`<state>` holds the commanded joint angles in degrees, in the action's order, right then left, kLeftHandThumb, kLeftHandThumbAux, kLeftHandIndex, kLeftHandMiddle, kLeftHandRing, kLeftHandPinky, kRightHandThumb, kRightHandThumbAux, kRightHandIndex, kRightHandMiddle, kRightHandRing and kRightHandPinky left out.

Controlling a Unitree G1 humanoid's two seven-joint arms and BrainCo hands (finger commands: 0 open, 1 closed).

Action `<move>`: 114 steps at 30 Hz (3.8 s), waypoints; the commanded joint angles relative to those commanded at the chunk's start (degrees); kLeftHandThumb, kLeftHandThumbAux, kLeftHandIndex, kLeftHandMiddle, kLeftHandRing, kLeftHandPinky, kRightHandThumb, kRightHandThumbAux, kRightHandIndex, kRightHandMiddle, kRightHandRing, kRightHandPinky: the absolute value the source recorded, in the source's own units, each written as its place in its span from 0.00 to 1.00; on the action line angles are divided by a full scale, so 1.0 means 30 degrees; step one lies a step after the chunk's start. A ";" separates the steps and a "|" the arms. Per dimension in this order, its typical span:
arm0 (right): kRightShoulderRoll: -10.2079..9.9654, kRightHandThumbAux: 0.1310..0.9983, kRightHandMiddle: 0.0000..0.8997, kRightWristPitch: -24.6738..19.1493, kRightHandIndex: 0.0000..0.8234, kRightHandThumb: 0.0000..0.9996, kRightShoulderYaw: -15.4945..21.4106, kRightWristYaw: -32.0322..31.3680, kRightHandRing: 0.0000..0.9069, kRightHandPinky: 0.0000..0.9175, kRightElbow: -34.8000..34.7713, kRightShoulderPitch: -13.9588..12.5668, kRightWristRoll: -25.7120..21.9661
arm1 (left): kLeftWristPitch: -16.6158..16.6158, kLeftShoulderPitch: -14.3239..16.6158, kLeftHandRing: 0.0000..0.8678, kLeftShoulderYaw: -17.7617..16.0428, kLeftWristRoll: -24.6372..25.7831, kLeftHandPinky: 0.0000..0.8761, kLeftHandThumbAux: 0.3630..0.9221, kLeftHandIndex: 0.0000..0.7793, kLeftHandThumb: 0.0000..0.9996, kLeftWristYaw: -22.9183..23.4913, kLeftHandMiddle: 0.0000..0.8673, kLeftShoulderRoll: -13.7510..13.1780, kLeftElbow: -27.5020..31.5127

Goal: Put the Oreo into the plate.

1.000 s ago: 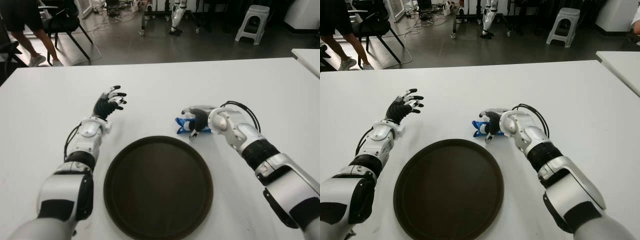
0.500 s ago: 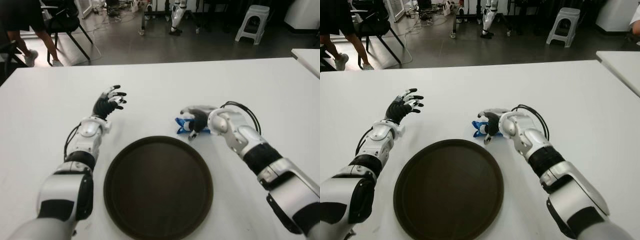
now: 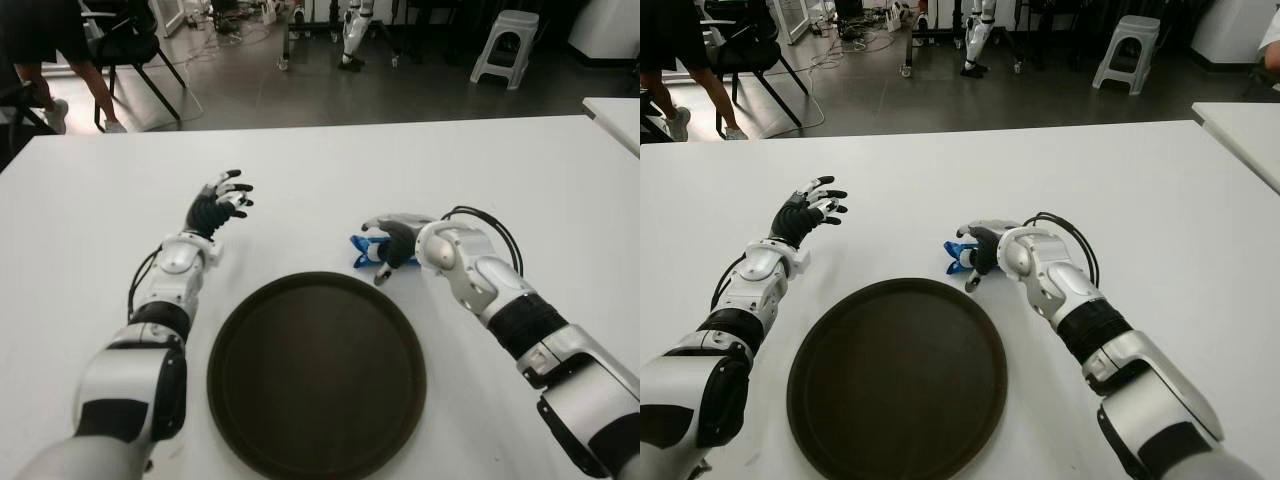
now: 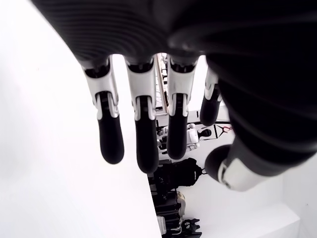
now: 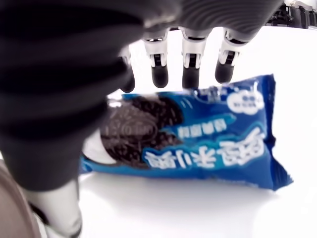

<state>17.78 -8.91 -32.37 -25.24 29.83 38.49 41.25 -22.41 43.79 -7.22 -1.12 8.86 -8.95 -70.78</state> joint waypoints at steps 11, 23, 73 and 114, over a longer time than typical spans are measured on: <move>0.0118 0.74 0.11 0.0330 0.09 0.00 0.0027 0.0188 0.09 0.06 -0.0070 -0.0058 -0.0108 | 0.0002 0.0005 0.39 0.0073 -0.0077 0.44 0.53 0.20 0.22 -0.0032 0.34 -0.0027 0.0081; 0.0258 0.76 0.10 0.0301 0.09 0.00 -0.0118 -0.0317 0.09 0.06 -0.0469 -0.0075 0.0014 | 0.0167 0.0023 0.38 0.0085 -0.0068 0.42 0.57 0.21 0.20 -0.0084 0.34 -0.0061 0.0125; -0.0430 0.77 0.13 0.0463 0.12 0.00 -0.1172 0.1526 0.14 0.10 0.0951 -0.0623 0.0844 | -0.0149 -0.0290 0.42 -0.0054 0.0180 0.48 0.49 0.22 0.22 0.0213 0.36 -0.0112 0.0419; -0.0650 0.95 0.42 0.1815 0.42 0.05 -0.1018 0.4407 0.46 0.49 0.2778 -0.0611 0.0697 | 0.0052 -0.0366 0.41 -0.0132 0.0215 0.47 0.54 0.22 0.22 0.0382 0.36 -0.0168 0.0631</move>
<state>15.83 -3.47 -35.42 -12.02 38.16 36.66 43.34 -22.26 42.69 -7.62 -0.47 10.01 -9.45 -68.89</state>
